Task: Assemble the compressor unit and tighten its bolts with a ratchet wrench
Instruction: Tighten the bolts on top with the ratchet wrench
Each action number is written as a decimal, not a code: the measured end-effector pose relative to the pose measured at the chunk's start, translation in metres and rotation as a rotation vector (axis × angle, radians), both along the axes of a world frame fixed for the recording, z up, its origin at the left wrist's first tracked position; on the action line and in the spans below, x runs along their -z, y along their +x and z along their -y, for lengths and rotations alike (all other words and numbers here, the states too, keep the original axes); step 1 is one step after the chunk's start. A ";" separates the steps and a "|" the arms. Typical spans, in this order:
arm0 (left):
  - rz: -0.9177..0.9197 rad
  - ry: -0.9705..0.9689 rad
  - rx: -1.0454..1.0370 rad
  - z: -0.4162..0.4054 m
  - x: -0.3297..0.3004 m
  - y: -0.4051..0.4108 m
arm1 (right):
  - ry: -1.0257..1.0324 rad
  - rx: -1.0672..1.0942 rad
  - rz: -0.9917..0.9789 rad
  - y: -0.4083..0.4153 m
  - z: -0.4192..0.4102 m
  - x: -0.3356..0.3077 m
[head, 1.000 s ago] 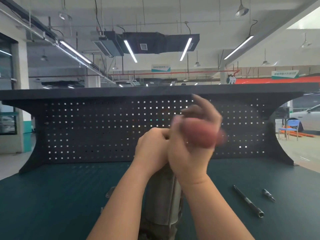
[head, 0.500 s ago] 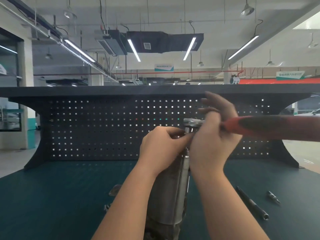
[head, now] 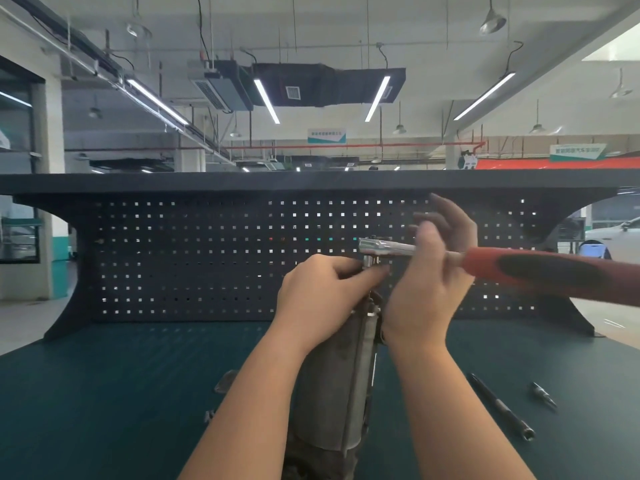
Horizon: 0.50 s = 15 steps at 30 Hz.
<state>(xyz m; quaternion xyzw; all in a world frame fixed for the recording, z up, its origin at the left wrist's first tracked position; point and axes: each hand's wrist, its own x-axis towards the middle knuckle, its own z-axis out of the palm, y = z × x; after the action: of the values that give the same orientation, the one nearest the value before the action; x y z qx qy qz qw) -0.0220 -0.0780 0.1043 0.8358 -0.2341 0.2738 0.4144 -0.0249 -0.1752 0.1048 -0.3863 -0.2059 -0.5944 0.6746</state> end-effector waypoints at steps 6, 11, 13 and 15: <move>0.021 0.023 -0.026 0.000 0.002 0.005 | 0.363 -0.724 -0.285 0.014 0.027 0.000; -0.003 -0.017 -0.001 -0.001 0.000 0.004 | 0.244 -0.233 -0.126 0.004 0.014 -0.003; -0.023 -0.033 0.013 0.001 0.000 0.002 | 0.113 -0.033 -0.067 -0.005 0.006 -0.006; -0.034 -0.065 0.002 0.002 -0.001 0.002 | -0.054 0.068 -0.084 -0.015 -0.004 -0.010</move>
<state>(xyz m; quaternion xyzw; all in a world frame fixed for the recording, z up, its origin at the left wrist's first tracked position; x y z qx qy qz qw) -0.0204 -0.0798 0.1055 0.8262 -0.2189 0.2665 0.4455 -0.0394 -0.1712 0.1150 -0.4359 -0.1801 -0.5943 0.6514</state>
